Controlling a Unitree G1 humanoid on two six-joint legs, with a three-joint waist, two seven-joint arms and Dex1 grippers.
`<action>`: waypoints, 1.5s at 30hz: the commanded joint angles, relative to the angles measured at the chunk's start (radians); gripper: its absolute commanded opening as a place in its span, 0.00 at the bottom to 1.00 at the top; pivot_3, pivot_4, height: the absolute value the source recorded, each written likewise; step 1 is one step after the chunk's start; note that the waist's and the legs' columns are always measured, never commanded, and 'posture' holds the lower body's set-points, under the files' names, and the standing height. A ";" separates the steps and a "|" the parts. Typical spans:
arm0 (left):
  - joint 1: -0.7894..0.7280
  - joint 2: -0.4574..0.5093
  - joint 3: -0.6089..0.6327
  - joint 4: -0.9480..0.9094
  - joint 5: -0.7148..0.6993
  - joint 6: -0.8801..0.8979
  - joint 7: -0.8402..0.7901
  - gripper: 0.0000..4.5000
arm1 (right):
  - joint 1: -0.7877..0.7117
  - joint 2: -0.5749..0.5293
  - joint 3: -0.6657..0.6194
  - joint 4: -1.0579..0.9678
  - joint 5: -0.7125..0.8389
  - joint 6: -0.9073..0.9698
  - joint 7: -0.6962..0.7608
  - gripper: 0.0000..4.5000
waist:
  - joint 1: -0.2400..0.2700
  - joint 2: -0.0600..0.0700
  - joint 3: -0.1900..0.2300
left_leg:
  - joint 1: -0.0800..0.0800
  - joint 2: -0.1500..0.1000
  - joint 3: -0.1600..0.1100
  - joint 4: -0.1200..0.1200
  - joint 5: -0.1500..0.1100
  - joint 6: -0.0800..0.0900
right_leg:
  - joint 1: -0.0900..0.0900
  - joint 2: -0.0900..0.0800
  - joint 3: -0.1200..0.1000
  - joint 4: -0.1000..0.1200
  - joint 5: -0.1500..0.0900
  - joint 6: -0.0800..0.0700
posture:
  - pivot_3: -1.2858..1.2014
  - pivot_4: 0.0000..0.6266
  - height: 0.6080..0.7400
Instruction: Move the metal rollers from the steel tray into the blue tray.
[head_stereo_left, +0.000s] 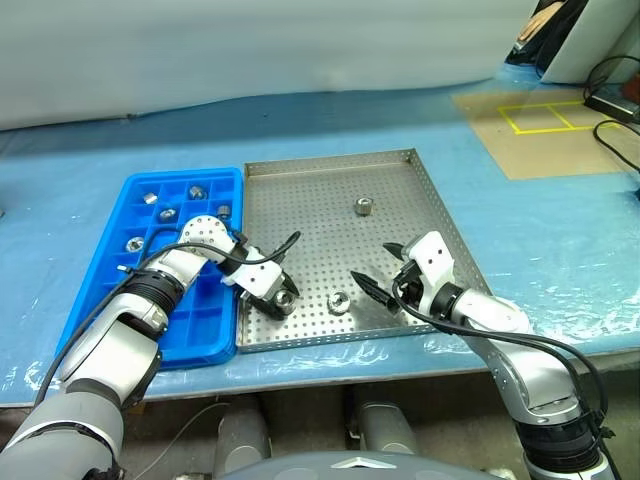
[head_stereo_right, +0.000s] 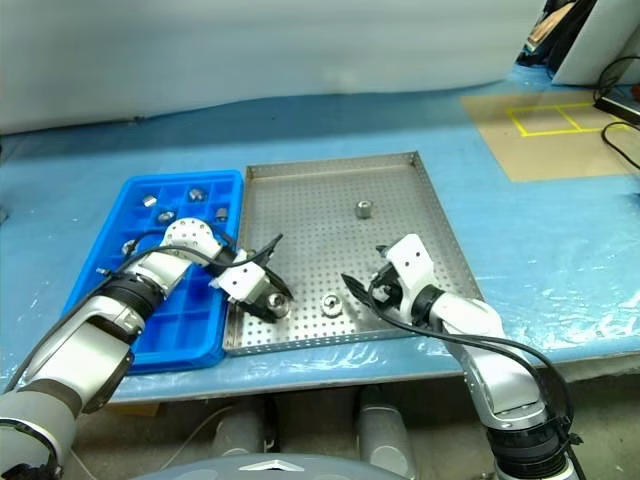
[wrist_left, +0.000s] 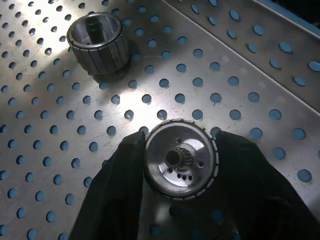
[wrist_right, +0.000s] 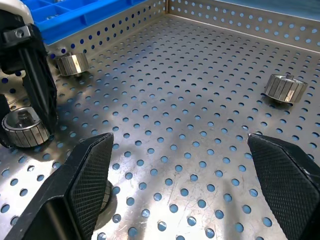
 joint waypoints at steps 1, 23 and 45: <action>0.010 0.012 0.026 -0.030 -0.007 0.022 -0.015 0.50 | -0.012 -0.004 -0.009 -0.023 0.008 -0.019 -0.003 1.00 | 0.000 0.000 0.000 | -0.001 0.000 0.000 0.000 0.000 0.000 | 0.000 0.000 0.000 -0.001 0.000 0.000 | 0.35 0.24 1.00; 0.130 0.101 0.309 -0.514 -0.162 0.497 0.249 0.42 | -0.449 -0.083 0.052 0.177 0.175 0.007 0.322 1.00 | 0.005 0.000 0.000 | -0.004 0.001 0.000 0.000 -0.001 0.002 | -0.002 0.000 -0.001 -0.002 0.001 -0.001 | 0.46 0.24 1.00; 0.874 0.193 0.887 -1.188 -0.159 0.970 0.861 0.42 | -0.906 0.300 0.272 0.977 0.026 -0.507 0.752 1.00 | 0.180 -0.002 0.001 | -0.021 0.007 -0.005 0.001 -0.001 0.001 | -0.016 -0.002 -0.013 0.003 -0.002 -0.006 | 0.72 0.24 1.00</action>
